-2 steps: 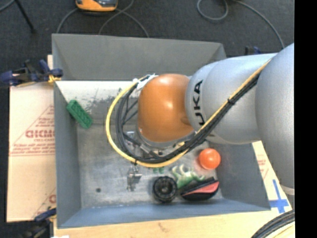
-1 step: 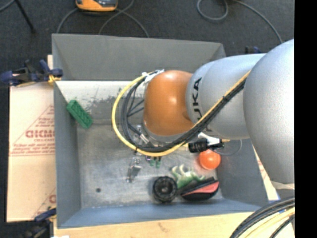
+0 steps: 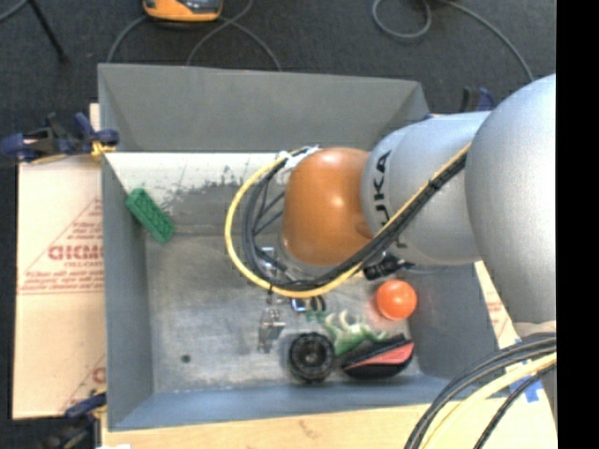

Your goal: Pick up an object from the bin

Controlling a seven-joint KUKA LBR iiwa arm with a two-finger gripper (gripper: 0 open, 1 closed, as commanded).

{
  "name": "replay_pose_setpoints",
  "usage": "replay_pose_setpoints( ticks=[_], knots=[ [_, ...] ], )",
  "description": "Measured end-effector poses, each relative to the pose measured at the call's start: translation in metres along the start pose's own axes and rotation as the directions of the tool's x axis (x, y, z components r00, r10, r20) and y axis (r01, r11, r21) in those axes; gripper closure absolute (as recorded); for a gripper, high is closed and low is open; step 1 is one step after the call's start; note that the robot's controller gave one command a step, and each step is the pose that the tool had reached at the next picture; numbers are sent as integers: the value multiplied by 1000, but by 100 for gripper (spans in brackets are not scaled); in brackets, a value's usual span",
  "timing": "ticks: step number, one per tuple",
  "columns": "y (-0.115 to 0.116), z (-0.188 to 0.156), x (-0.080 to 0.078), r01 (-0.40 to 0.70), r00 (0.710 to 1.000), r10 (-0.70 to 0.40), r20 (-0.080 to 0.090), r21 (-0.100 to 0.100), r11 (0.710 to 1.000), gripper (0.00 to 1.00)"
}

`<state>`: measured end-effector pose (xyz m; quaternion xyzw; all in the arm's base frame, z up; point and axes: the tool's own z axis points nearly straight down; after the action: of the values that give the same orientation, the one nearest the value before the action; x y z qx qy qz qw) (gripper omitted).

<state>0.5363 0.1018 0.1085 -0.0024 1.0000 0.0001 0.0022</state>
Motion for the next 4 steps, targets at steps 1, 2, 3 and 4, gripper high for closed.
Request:
replay_pose_setpoints(
  ticks=[1,2,3,4],
  knots=[
    [-36,25,16,177,984,-177,-1,-1,984,0],
    [-57,33,16,-56,998,56,-3,-1,998,0],
    [-99,30,19,515,857,-515,4,-3,857,100],
    [-100,30,20,511,860,-511,2,-3,860,0]
  ],
)
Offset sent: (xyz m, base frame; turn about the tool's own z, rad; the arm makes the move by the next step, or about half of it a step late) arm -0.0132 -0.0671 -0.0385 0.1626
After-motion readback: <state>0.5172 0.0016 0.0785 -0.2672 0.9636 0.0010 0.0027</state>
